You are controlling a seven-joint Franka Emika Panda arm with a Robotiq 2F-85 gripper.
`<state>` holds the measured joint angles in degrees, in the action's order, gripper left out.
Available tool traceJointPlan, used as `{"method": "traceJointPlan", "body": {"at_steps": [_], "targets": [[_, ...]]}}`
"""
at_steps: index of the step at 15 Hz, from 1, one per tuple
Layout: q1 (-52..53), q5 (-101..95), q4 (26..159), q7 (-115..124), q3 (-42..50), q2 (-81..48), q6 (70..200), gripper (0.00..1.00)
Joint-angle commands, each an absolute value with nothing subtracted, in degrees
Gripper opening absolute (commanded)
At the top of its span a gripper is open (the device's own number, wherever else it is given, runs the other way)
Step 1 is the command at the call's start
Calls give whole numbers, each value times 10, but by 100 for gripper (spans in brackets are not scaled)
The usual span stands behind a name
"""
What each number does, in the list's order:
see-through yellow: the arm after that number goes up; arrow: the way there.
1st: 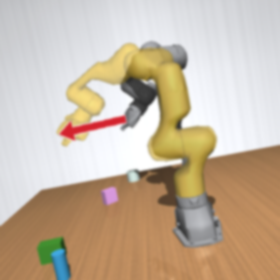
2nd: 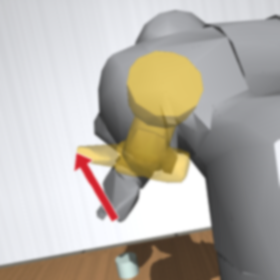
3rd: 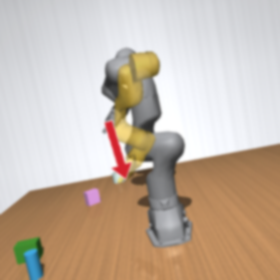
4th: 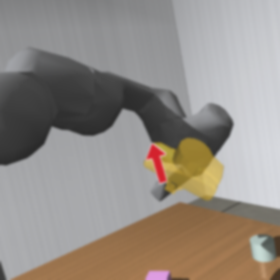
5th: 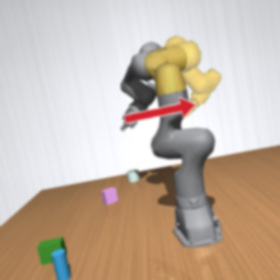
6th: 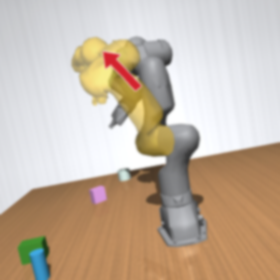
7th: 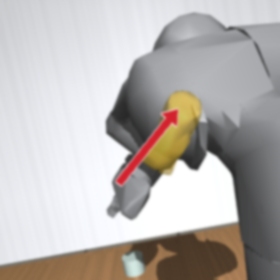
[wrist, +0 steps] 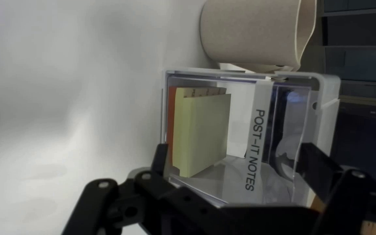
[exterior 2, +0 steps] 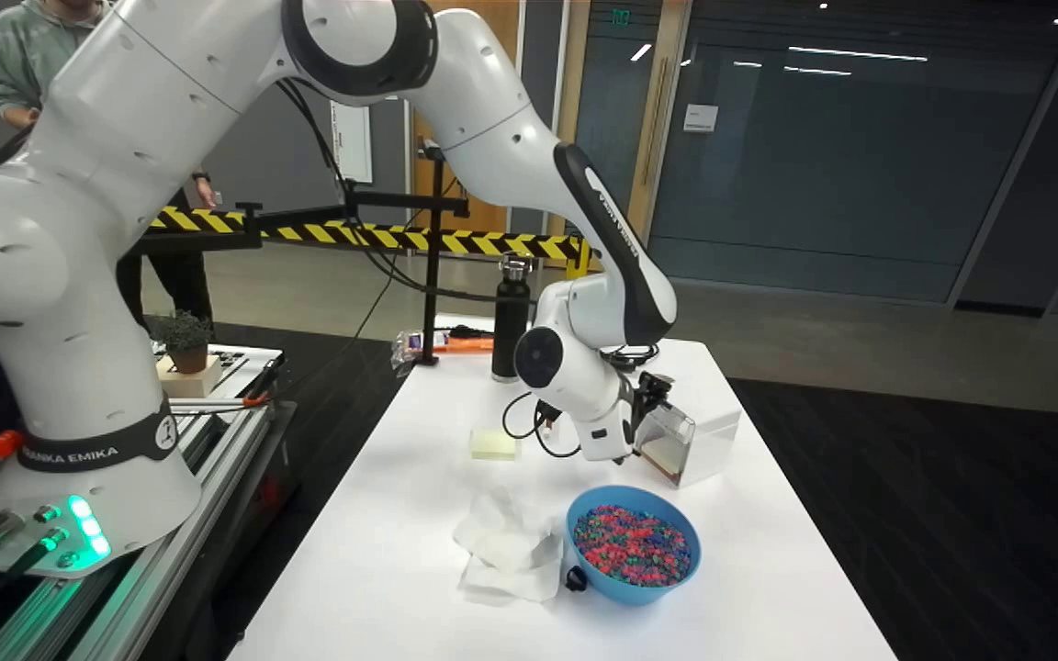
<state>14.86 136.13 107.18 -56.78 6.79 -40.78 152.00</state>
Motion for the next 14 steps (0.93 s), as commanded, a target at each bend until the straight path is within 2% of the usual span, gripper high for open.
{"method": "traceJointPlan", "body": {"at_steps": [1,14], "targets": [[152,1364,1058,-540,69,-425,1532,100],[153,1357,1064,-512,70,-427,1526,100]]}}
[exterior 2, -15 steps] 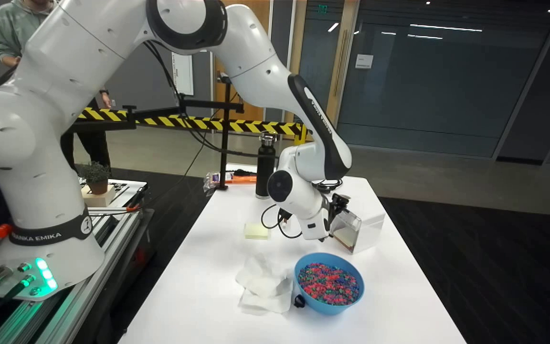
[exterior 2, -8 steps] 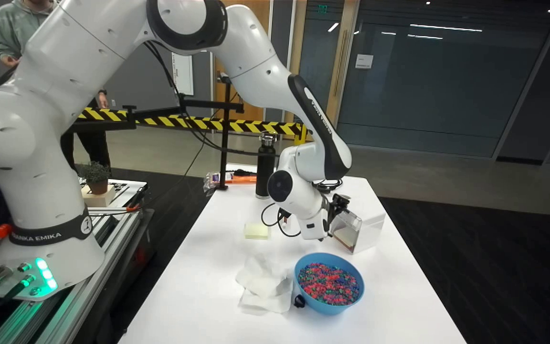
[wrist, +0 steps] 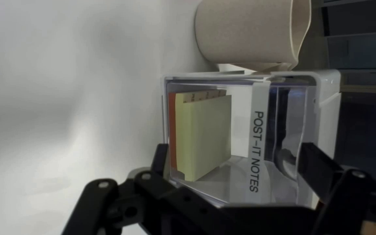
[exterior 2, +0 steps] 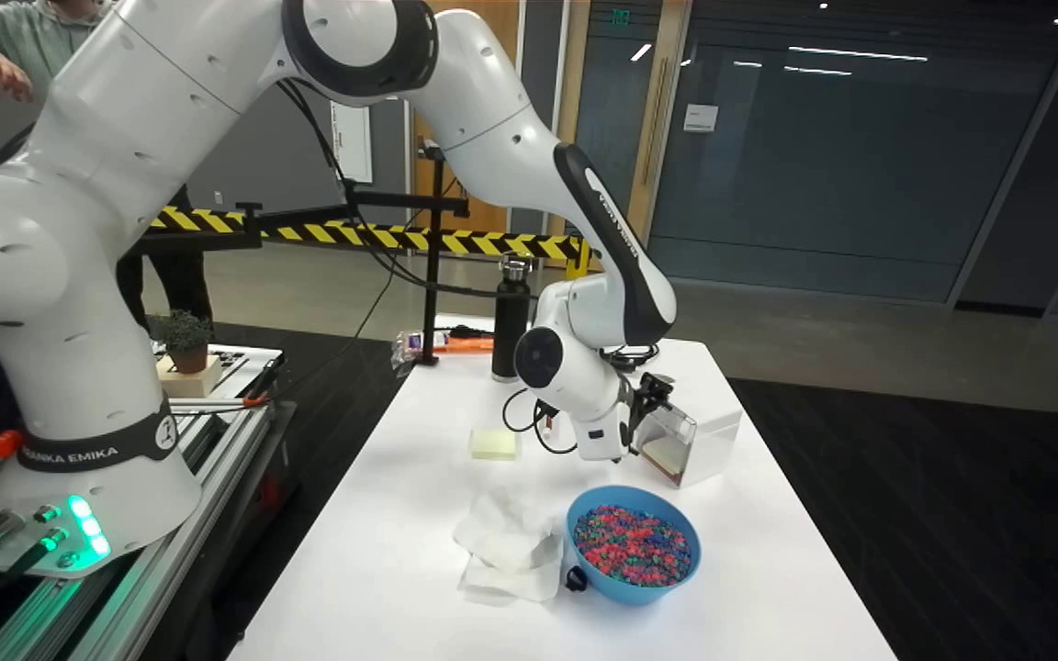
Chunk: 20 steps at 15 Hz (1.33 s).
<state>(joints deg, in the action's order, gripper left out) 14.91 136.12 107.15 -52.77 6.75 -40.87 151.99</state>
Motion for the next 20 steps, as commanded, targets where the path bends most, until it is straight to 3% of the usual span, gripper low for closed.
{"method": "traceJointPlan", "body": {"at_steps": [1,15,16,17,20], "targets": [[154,1359,1063,-514,71,-428,1526,100],[155,1346,1053,-510,70,-432,1530,100],[155,1346,1053,-510,70,-432,1530,75],[154,1345,1053,-509,69,-432,1528,74],[154,1347,1047,-511,69,-432,1528,55]]}}
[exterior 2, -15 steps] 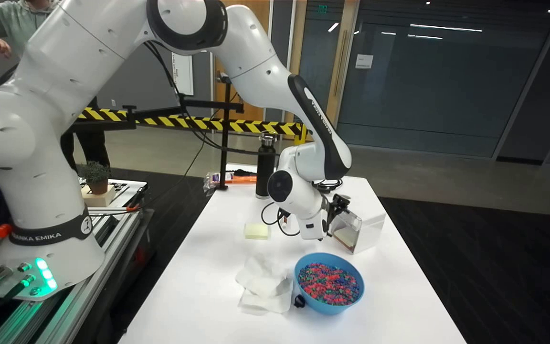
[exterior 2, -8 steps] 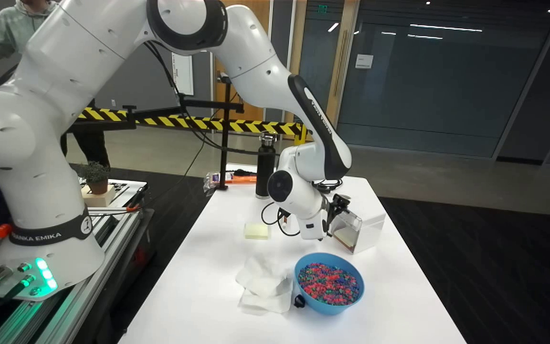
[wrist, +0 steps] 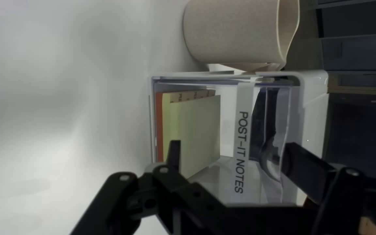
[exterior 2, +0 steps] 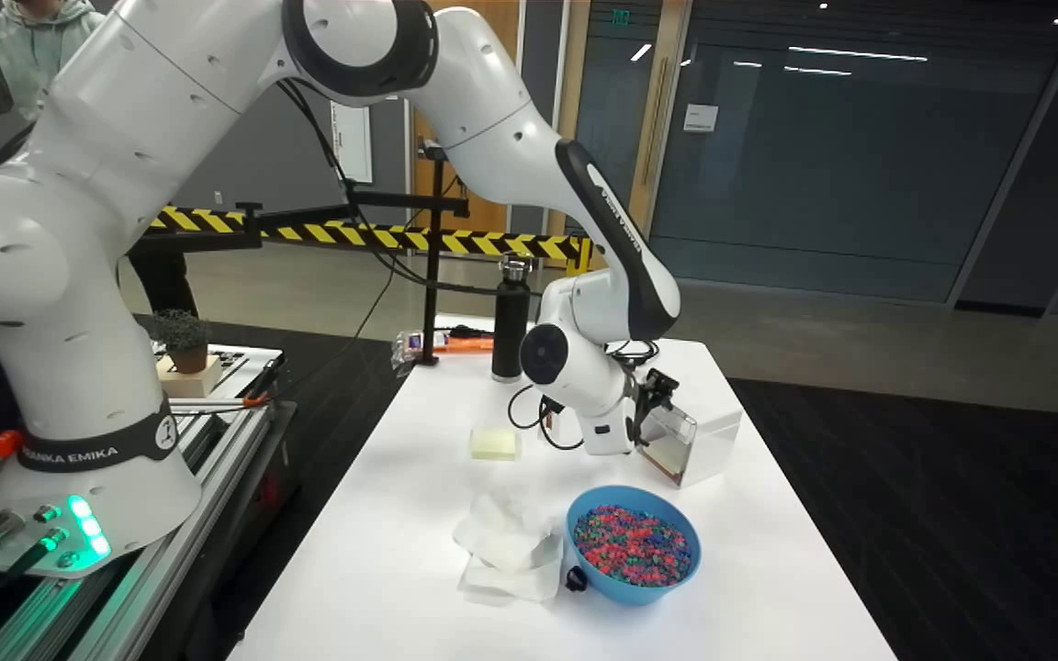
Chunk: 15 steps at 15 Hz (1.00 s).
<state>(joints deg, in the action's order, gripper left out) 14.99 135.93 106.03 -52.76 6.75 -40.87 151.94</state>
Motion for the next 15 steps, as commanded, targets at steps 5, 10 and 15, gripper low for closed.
{"method": "traceJointPlan", "body": {"at_steps": [5,10,15], "targets": [[155,1350,1047,-514,71,-439,1526,18],[156,1347,1046,-509,72,-454,1529,0],[157,1345,1045,-507,73,-467,1529,0]]}}
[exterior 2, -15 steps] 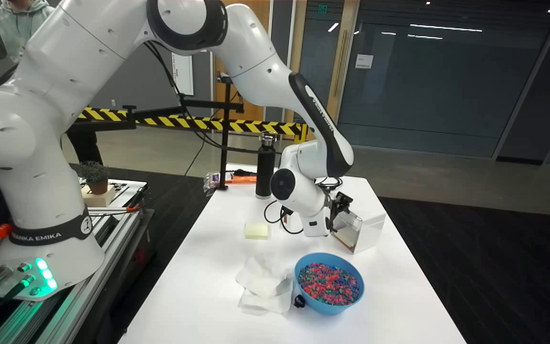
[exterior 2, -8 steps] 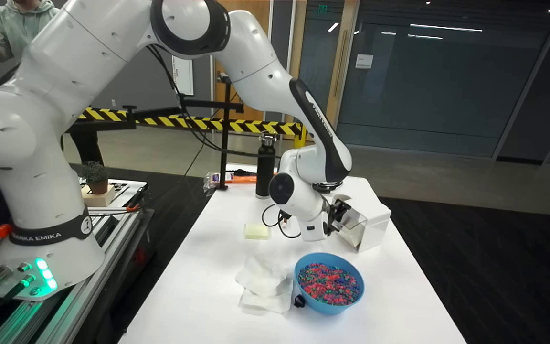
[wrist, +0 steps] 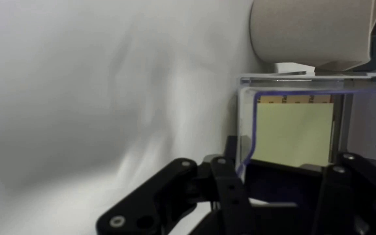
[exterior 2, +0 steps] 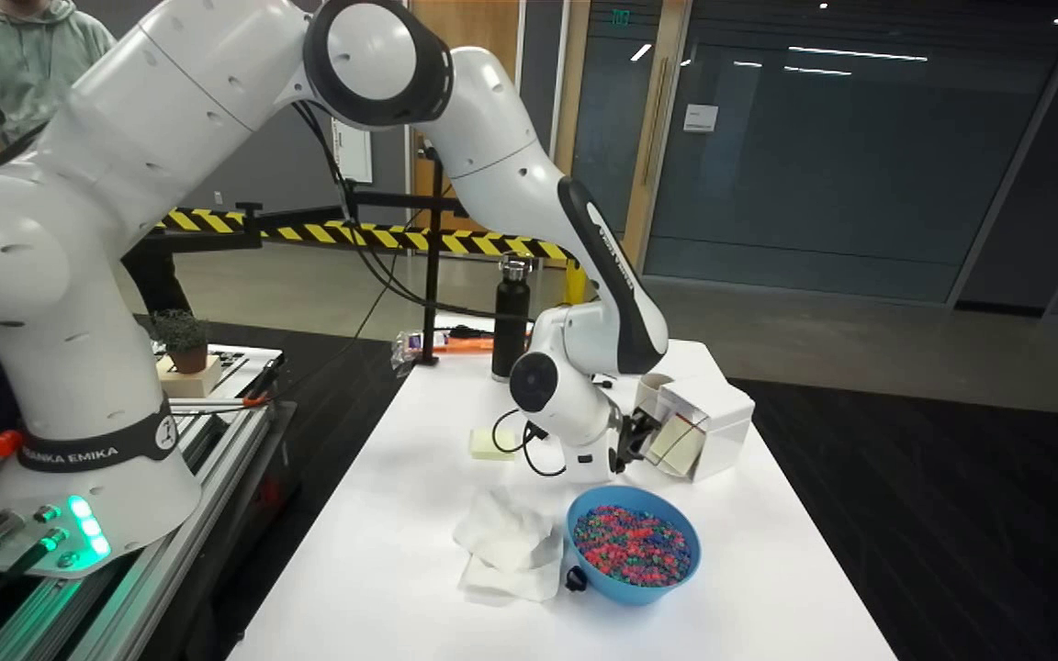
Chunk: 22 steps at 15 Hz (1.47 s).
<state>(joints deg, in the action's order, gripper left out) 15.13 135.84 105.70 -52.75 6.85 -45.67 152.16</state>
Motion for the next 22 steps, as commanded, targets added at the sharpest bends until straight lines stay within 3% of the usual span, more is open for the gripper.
{"method": "traceJointPlan", "body": {"at_steps": [1,22], "targets": [[158,1345,1045,-507,73,-468,1529,0],[161,1344,1048,-501,75,-483,1520,0]]}}
